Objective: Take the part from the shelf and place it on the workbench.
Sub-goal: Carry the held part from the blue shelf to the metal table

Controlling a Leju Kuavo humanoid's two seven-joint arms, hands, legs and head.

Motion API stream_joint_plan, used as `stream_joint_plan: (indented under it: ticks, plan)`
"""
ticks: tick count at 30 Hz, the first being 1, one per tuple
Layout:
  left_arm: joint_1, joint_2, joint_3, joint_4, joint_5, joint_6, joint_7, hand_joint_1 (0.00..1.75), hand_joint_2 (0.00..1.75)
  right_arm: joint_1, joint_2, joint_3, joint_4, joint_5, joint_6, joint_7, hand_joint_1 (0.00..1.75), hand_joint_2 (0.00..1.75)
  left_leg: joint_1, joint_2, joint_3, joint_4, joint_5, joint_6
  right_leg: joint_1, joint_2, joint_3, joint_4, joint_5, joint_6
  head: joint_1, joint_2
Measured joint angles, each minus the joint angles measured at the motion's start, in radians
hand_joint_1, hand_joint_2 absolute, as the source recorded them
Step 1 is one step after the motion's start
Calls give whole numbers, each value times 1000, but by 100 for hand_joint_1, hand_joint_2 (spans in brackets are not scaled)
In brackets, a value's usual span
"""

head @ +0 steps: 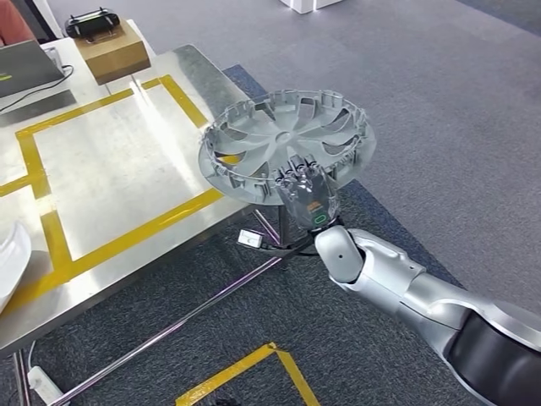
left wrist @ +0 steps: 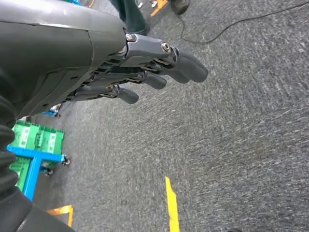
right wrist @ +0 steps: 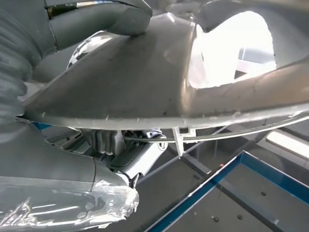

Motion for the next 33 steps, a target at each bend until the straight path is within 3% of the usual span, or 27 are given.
stream_joint_plan:
  ticks: [1,3,4,6,9,11,13,14,15,16,18,20,23,25,26,28,30,31,33]
  plan:
    - [1,1,0,0,0,-1,-1,0,175,1,1,0,1,0,0,0,175,175,1,1,14,-30,27,1,0,-4,2,0,-1,1,0,0]
    - [0,2,0,0,0,-2,-4,0,175,2,2,0,2,0,0,0,175,175,-1,15,79,-162,95,8,1,-10,7,0,-5,5,0,0]
    - [-1,3,0,0,0,-2,-4,0,175,1,2,-1,2,0,0,0,175,175,-5,23,110,-222,113,13,4,-12,8,1,-7,9,0,0]
    - [-2,3,0,0,0,-3,-5,0,175,-1,2,-3,3,0,0,0,175,175,-11,34,137,-278,117,22,8,-18,8,0,-10,18,1,0]
    - [0,2,0,0,-3,-2,-9,0,175,0,-3,-7,5,-1,0,0,175,175,-10,24,141,-289,119,39,6,-22,5,4,-21,34,2,0]
    - [-1,-1,0,0,-3,2,-12,0,175,0,-15,-10,4,-1,0,0,175,175,-7,17,146,-295,122,51,5,-8,-29,76,-66,40,4,0]
    - [-2,-7,0,0,-4,5,-12,0,175,3,-26,-11,4,0,0,0,175,175,-9,7,146,-295,121,57,6,4,-94,213,-127,42,6,0]
    - [-1,-10,0,0,-4,6,-12,0,175,6,-31,-11,4,0,0,0,175,175,-10,1,146,-295,120,58,6,6,-122,267,-143,42,6,0]
    - [-1,-13,0,0,-5,7,-10,0,175,9,-34,-11,4,0,0,0,175,175,-11,-5,147,-294,120,58,6,7,-136,288,-139,42,7,0]
    - [-1,-15,0,0,-5,8,-8,0,175,11,-37,-11,4,-1,0,0,175,175,-11,-11,148,-294,120,58,7,8,-131,267,-115,41,7,0]
    - [0,-18,0,0,-6,9,-3,0,175,11,-41,-12,4,-1,0,0,175,175,-11,-23,150,-292,118,55,6,17,-74,134,-39,36,7,0]
    - [-1,-20,0,0,-8,9,-2,0,175,8,-44,-13,4,-1,0,0,175,175,-13,-29,147,-288,116,48,6,32,-18,22,0,30,6,0]
    - [-1,-22,0,0,-11,9,-2,0,175,7,-43,-11,3,0,0,0,175,175,-12,-36,142,-287,118,35,7,33,-2,-2,1,21,6,0]
    - [0,-21,0,0,-11,9,-2,0,175,7,-41,-9,2,0,0,0,175,175,-12,-30,133,-264,99,24,4,23,3,-7,4,9,3,0]
    - [0,-20,0,0,-11,9,-2,0,175,6,-39,-9,2,-1,0,0,175,175,-10,-22,116,-227,76,18,1,18,5,-10,5,3,2,0]
    - [-1,-19,0,0,-11,8,-2,0,175,6,-35,-7,2,0,0,0,175,175,-5,-7,58,-101,16,7,2,10,6,-10,4,-2,-2,0]
    - [-1,-19,0,0,-11,7,-2,0,175,6,-31,-4,2,0,0,0,175,175,-1,-2,13,-10,-9,1,2,2,8,-9,2,-3,-2,0]
    - [-1,-18,0,0,-11,7,-2,0,175,7,-29,-2,2,0,0,0,175,175,0,0,14,-16,7,0,2,-2,9,-9,1,-2,-2,0]
    - [0,-16,0,0,-11,6,-2,0,175,7,-26,0,2,0,0,0,175,175,1,9,71,-131,76,4,2,-8,13,-9,-3,2,-2,0]
